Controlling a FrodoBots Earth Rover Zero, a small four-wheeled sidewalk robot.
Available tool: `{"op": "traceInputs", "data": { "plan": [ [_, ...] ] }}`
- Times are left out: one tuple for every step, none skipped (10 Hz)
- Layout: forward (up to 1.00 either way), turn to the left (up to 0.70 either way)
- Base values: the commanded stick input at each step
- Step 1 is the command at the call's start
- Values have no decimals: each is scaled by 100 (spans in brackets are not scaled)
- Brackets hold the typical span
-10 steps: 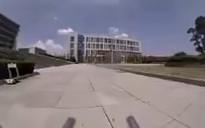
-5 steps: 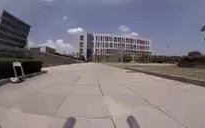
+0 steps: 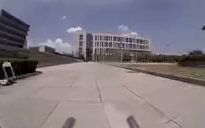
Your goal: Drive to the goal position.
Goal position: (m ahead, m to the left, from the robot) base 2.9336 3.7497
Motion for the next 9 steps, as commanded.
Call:
{"op": "traceInputs", "data": {
  "plan": [
    [70, -25],
    [70, -5],
    [70, 0],
    [70, 0],
    [70, 0],
    [70, 0],
    [70, 0],
    [70, 0],
    [70, 0]
  ]
}}
